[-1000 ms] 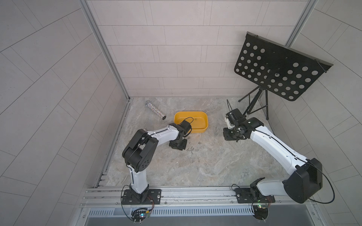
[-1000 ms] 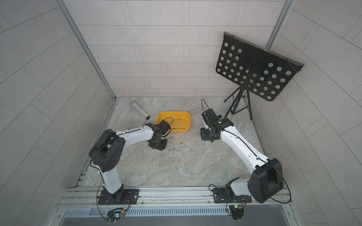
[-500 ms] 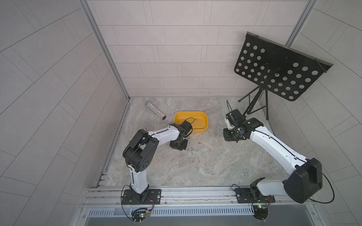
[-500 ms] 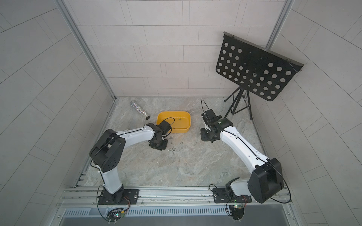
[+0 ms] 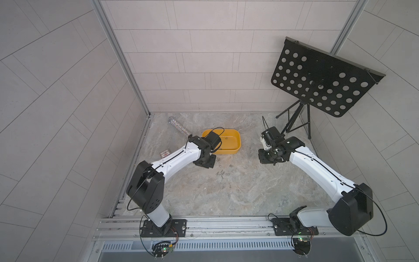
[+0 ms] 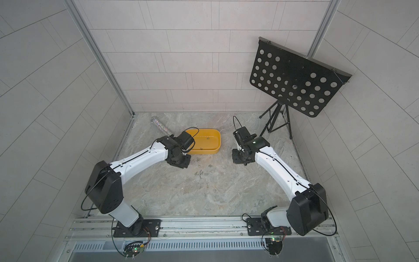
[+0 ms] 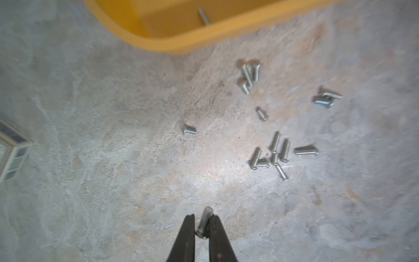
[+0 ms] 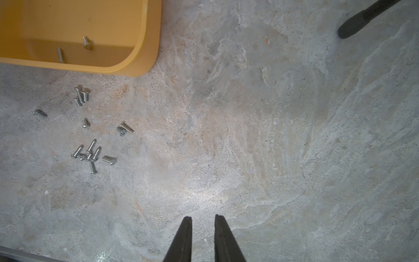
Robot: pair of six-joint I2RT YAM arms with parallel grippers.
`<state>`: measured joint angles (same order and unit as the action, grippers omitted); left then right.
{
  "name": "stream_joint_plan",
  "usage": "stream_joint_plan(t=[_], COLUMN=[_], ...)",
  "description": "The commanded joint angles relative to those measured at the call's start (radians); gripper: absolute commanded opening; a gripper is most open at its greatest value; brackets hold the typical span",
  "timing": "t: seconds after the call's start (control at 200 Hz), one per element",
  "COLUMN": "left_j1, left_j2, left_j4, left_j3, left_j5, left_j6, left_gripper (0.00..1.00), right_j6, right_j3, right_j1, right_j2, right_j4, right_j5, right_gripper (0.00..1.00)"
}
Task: Put the screws on the desktop into the storage box
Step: Place the screw in the storage box.
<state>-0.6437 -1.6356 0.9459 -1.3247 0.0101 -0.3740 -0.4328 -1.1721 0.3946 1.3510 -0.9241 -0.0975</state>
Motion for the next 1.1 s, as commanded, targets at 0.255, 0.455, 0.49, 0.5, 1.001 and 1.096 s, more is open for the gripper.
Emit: stream_joint_plan(t=[0.255, 0.455, 0.49, 0.5, 1.001, 1.096], left_j1=[0.014, 0.049, 0.058, 0.059, 0.123, 0.127], left_j2=[-0.234, -0.441, -0.476, -0.485, -0.801, -0.809], left_j4=[0.072, 0.078, 0.085, 0.090, 0.165, 0.165], left_j3=[-0.362, -0.569, -0.609, -0.622, -0.969, -0.967], left_j5=[0.003, -0.022, -0.029, -0.031, -0.084, -0.082], left_j6=[0.056, 0.075, 0.078, 0.079, 0.098, 0.099], left_gripper=[0.12, 0.11, 0.11, 0.11, 0.12, 0.14], right_j6=[0.002, 0.003, 0.003, 0.003, -0.001, -0.001], right_j3=[-0.002, 0.003, 0.005, 0.004, 0.002, -0.001], right_j1=[0.005, 0.003, 0.004, 0.004, 0.004, 0.003], right_j2=[-0.026, -0.035, -0.034, -0.034, -0.004, 0.000], right_j4=[-0.013, -0.014, -0.015, -0.015, -0.005, -0.004], right_j5=[0.010, 0.015, 0.015, 0.015, 0.004, 0.002], right_gripper=[0.24, 0.24, 0.24, 0.24, 0.23, 0.23])
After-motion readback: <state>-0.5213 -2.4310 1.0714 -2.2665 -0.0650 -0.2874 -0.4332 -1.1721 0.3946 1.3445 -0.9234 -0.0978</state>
